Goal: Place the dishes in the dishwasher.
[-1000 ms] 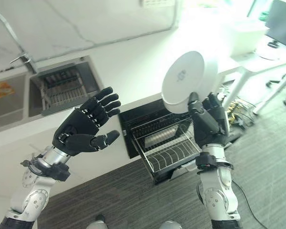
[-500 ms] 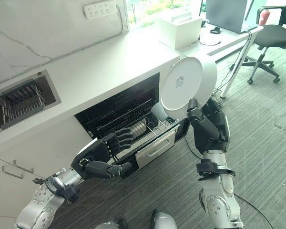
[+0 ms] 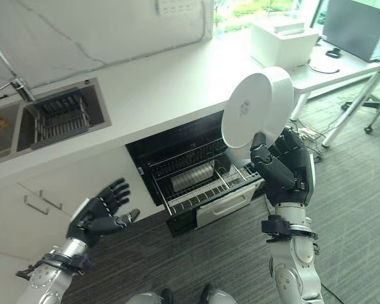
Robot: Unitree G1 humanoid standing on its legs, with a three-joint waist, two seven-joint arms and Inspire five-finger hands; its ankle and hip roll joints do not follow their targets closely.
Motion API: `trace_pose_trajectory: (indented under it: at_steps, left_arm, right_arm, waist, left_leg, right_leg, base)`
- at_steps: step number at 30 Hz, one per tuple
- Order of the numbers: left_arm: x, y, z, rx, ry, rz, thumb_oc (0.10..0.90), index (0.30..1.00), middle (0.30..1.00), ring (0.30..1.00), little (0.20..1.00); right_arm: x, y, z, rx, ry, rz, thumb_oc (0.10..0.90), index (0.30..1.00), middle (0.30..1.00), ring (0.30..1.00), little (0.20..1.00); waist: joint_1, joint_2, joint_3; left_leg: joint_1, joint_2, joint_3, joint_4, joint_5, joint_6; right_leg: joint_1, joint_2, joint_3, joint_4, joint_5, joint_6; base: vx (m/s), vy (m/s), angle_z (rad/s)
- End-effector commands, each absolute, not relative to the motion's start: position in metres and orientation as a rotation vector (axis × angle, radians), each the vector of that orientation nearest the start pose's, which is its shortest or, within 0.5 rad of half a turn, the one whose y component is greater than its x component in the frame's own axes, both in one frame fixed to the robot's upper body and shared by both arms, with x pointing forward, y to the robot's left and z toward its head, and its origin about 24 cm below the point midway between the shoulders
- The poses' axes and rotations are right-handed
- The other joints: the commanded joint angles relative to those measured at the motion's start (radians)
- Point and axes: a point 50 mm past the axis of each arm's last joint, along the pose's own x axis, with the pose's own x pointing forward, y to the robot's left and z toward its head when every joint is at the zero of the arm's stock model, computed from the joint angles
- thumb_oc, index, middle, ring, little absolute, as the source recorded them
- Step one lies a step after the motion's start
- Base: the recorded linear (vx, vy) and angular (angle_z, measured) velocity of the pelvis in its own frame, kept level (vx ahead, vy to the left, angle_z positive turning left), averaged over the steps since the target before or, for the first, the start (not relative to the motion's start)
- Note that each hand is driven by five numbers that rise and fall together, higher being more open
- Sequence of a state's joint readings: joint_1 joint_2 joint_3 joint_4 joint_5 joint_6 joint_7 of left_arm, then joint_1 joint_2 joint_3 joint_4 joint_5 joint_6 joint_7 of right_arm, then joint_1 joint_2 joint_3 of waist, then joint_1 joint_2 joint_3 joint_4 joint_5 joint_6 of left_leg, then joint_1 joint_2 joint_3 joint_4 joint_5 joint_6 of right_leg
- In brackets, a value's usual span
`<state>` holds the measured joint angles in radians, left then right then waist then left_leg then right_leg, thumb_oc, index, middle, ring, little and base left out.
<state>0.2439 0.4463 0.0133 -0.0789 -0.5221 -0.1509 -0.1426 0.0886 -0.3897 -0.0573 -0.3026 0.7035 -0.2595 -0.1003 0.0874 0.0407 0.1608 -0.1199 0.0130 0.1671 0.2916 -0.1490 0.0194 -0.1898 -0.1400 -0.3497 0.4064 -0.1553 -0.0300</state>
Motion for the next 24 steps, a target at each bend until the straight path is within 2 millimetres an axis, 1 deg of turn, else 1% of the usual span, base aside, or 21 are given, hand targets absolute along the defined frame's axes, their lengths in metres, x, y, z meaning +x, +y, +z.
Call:
trace_pose_trajectory:
  at_steps: [1, 3, 4, 5, 6, 7, 8, 9, 10, 11, 12, 13, 14, 15, 16, 17, 18, 19, 22, 23, 24]
  left_arm:
    - [0.211, 0.251, 0.098, 0.020, -0.309, -0.009, 0.800, 0.900, 0.900, 0.900, 0.900]
    - [0.211, 0.251, 0.098, 0.020, -0.309, -0.009, 0.800, 0.900, 0.900, 0.900, 0.900]
    - [0.206, 0.263, 0.075, 0.021, -0.216, 0.068, 0.800, 0.900, 0.900, 0.900, 0.900]
    - [0.206, 0.263, 0.073, 0.024, -0.205, 0.072, 0.800, 0.900, 0.900, 0.900, 0.900]
    - [0.206, 0.262, 0.072, 0.024, -0.203, 0.073, 0.800, 0.900, 0.900, 0.900, 0.900]
    - [0.204, 0.263, 0.061, 0.055, -0.172, 0.097, 0.800, 0.900, 0.900, 0.900, 0.900]
    - [0.205, 0.263, 0.059, 0.065, -0.168, 0.101, 0.800, 0.900, 0.900, 0.900, 0.900]
    - [0.205, 0.267, 0.052, 0.097, -0.128, 0.125, 0.800, 0.900, 0.900, 0.900, 0.900]
    - [0.206, 0.272, 0.047, 0.107, -0.104, 0.144, 0.800, 0.900, 0.900, 0.900, 0.900]
    - [0.206, 0.276, 0.038, 0.120, -0.059, 0.147, 0.800, 0.900, 0.900, 0.900, 0.900]
    - [0.205, 0.276, 0.030, 0.126, -0.029, 0.142, 0.800, 0.900, 0.900, 0.900, 0.900]
    - [0.203, 0.271, 0.019, 0.144, 0.020, 0.113, 0.800, 0.900, 0.900, 0.900, 0.900]
    - [0.203, 0.268, 0.012, 0.149, 0.057, 0.080, 0.800, 0.900, 0.900, 0.900, 0.900]
    - [0.201, 0.265, 0.007, 0.162, 0.080, 0.060, 0.800, 0.900, 0.900, 0.900, 0.900]
    - [0.195, 0.262, -0.002, 0.184, 0.127, 0.036, 0.800, 0.900, 0.900, 0.900, 0.900]
    - [0.194, 0.262, -0.005, 0.189, 0.137, 0.033, 0.800, 0.900, 0.900, 0.900, 0.900]
    - [0.189, 0.261, -0.016, 0.191, 0.184, 0.032, 0.800, 0.900, 0.900, 0.900, 0.900]
    - [0.183, 0.261, -0.026, 0.153, 0.226, 0.052, 0.800, 0.900, 0.900, 0.900, 0.900]
    - [0.168, 0.259, -0.048, 0.027, 0.318, 0.115, 0.800, 0.900, 0.900, 0.900, 0.900]
    - [0.164, 0.260, -0.054, -0.008, 0.337, 0.136, 0.800, 0.900, 0.900, 0.900, 0.900]
    - [0.163, 0.259, -0.057, -0.028, 0.346, 0.143, 0.800, 0.900, 0.900, 0.900, 0.900]
  right_arm:
    - [0.221, -0.220, 0.189, 0.235, -0.833, -0.008, 0.400, 0.300, 0.300, 0.300, 0.300]
    - [0.221, -0.219, 0.189, 0.235, -0.833, -0.008, 0.400, 0.300, 0.300, 0.300, 0.300]
    - [0.223, -0.220, 0.192, 0.149, -0.851, -0.021, 0.400, 0.300, 0.300, 0.300, 0.300]
    - [0.223, -0.220, 0.192, 0.142, -0.853, -0.020, 0.400, 0.300, 0.300, 0.300, 0.300]
    - [0.223, -0.220, 0.192, 0.140, -0.854, -0.020, 0.400, 0.300, 0.300, 0.300, 0.300]
    - [0.223, -0.221, 0.190, 0.133, -0.863, -0.016, 0.400, 0.300, 0.300, 0.300, 0.300]
    - [0.223, -0.222, 0.189, 0.134, -0.865, -0.013, 0.400, 0.300, 0.300, 0.300, 0.300]
    - [0.222, -0.222, 0.187, 0.126, -0.868, 0.001, 0.400, 0.300, 0.300, 0.300, 0.300]
    - [0.221, -0.223, 0.187, 0.119, -0.872, 0.008, 0.400, 0.300, 0.300, 0.300, 0.300]
    - [0.219, -0.223, 0.186, 0.096, -0.886, 0.000, 0.400, 0.300, 0.300, 0.300, 0.300]
    - [0.218, -0.223, 0.186, 0.081, -0.895, -0.014, 0.400, 0.300, 0.300, 0.300, 0.300]
    - [0.218, -0.223, 0.186, 0.082, -0.896, -0.037, 0.400, 0.300, 0.300, 0.300, 0.300]
    - [0.218, -0.223, 0.185, 0.085, -0.893, -0.050, 0.400, 0.300, 0.300, 0.300, 0.300]
    - [0.218, -0.224, 0.186, 0.081, -0.892, -0.059, 0.400, 0.300, 0.300, 0.300, 0.300]
    - [0.218, -0.225, 0.188, 0.069, -0.892, -0.061, 0.400, 0.300, 0.300, 0.300, 0.300]
    - [0.218, -0.225, 0.188, 0.066, -0.889, -0.062, 0.400, 0.300, 0.300, 0.300, 0.300]
    - [0.222, -0.227, 0.189, 0.076, -0.865, -0.061, 0.400, 0.300, 0.300, 0.300, 0.300]
    - [0.226, -0.227, 0.189, 0.080, -0.847, -0.049, 0.400, 0.300, 0.300, 0.300, 0.300]
    - [0.226, -0.229, 0.190, 0.075, -0.829, -0.025, 0.400, 0.300, 0.300, 0.300, 0.300]
    - [0.226, -0.231, 0.190, 0.065, -0.825, -0.020, 0.400, 0.300, 0.300, 0.300, 0.300]
    - [0.225, -0.231, 0.190, 0.058, -0.823, -0.019, 0.400, 0.300, 0.300, 0.300, 0.300]
  waist:
    - [0.010, -0.055, -0.059]
    - [0.009, -0.056, -0.058]
    - [0.017, -0.049, -0.044]
    - [0.014, -0.044, -0.042]
    - [0.012, -0.040, -0.041]
    - [-0.004, -0.033, -0.021]
    - [-0.004, -0.035, -0.019]
    - [-0.010, -0.040, -0.014]
    - [-0.013, -0.053, -0.008]
    - [-0.016, -0.068, -0.008]
    - [-0.024, -0.070, -0.007]
    - [-0.039, -0.070, -0.006]
    - [-0.048, -0.072, -0.004]
    - [-0.047, -0.077, -0.006]
    - [-0.037, -0.084, -0.010]
    - [-0.034, -0.085, -0.012]
    - [-0.032, -0.088, -0.019]
    - [-0.032, -0.086, -0.026]
    - [-0.041, -0.082, -0.036]
    - [-0.043, -0.081, -0.038]
    - [-0.045, -0.079, -0.038]
  left_leg:
    - [0.006, -0.007, -0.053, 0.008, -0.085, -0.024]
    - [0.007, -0.008, -0.054, 0.008, -0.085, -0.024]
    - [0.014, -0.027, -0.091, 0.008, -0.085, 0.007]
    - [0.011, -0.024, -0.097, 0.008, -0.079, 0.009]
    - [0.009, -0.022, -0.100, 0.008, -0.077, 0.009]
    - [0.013, -0.016, -0.121, 0.008, -0.074, 0.009]
    - [0.011, -0.017, -0.124, 0.008, -0.074, 0.008]
    - [0.011, -0.010, -0.134, 0.008, -0.075, -0.002]
    - [0.015, -0.014, -0.135, 0.008, -0.083, -0.007]
    - [0.020, -0.013, -0.126, 0.008, -0.096, -0.014]
    - [0.025, -0.010, -0.129, 0.008, -0.102, -0.018]
    - [0.035, -0.003, -0.144, 0.008, -0.112, -0.021]
    - [0.039, -0.002, -0.157, 0.008, -0.120, -0.020]
    - [0.041, -0.001, -0.166, 0.008, -0.124, -0.019]
    - [0.042, 0.016, -0.158, 0.008, -0.127, -0.030]
    - [0.040, 0.020, -0.157, 0.008, -0.127, -0.032]
    - [0.038, 0.053, -0.138, 0.008, -0.120, -0.051]
    - [0.039, 0.089, -0.110, 0.008, -0.107, -0.068]
    - [0.033, 0.155, -0.063, 0.008, -0.077, -0.098]
    - [0.028, 0.176, -0.048, 0.008, -0.064, -0.108]
    - [0.025, 0.188, -0.039, 0.008, -0.058, -0.113]
  right_leg:
    - [0.153, -0.028, 0.026, -0.106, -0.020, 0.155]
    - [0.155, -0.028, 0.025, -0.106, -0.020, 0.155]
    - [0.215, -0.004, 0.011, -0.106, 0.185, 0.183]
    - [0.209, 0.000, 0.011, -0.104, 0.207, 0.182]
    - [0.203, 0.003, 0.013, -0.089, 0.215, 0.181]
    - [0.135, -0.003, 0.050, -0.012, 0.241, 0.173]
    - [0.126, -0.007, 0.055, -0.023, 0.238, 0.170]
    - [0.127, -0.016, 0.065, -0.105, 0.217, 0.161]
    - [0.097, -0.057, 0.091, -0.106, 0.164, 0.163]
    - [0.048, -0.107, 0.135, -0.106, 0.129, 0.178]
    - [0.018, -0.115, 0.178, -0.106, 0.123, 0.186]
    - [-0.007, -0.112, 0.240, -0.106, 0.131, 0.195]
    - [-0.014, -0.105, 0.275, -0.106, 0.138, 0.201]
    - [-0.006, -0.104, 0.276, -0.106, 0.128, 0.206]
    - [0.016, -0.111, 0.237, -0.106, 0.106, 0.214]
    - [0.020, -0.111, 0.230, -0.106, 0.099, 0.216]
    - [0.028, -0.101, 0.210, -0.106, 0.065, 0.221]
    - [0.035, -0.092, 0.189, -0.106, 0.045, 0.215]
    - [0.048, -0.069, 0.174, -0.106, 0.017, 0.186]
    - [0.051, -0.064, 0.167, -0.106, 0.012, 0.179]
    - [0.053, -0.061, 0.163, -0.106, 0.008, 0.175]
  base:
    - [0.06, 0.124, 0.31]
    - [0.12, 0.226, 0.17]
    - [0.21, 0.429, 0.14]
    - [0.21, 0.440, 0.27]
    - [-0.01, 0.083, 0.37]
    - [0.00, 0.049, 0.25]
    - [0.03, -0.019, 0.20]
    - [0.04, -0.162, 0.10]
    - [0.08, -0.273, 0.11]
    - [0.08, -0.321, 0.05]
    - [0.15, -0.394, 0.03]
    - [0.16, -0.396, 0.23]
    - [0.16, -0.387, 0.45]
    - [0.12, -0.450, 0.75]
    - [0.08, -0.407, 1.00]
    - [0.08, -0.536, 0.70]
    - [0.09, -0.485, 0.36]
    - [0.11, -0.486, 0.04]
    - [0.06, -0.273, 0.00]
    - [0.02, -0.196, 0.15]
    - [0.01, -0.170, 0.37]
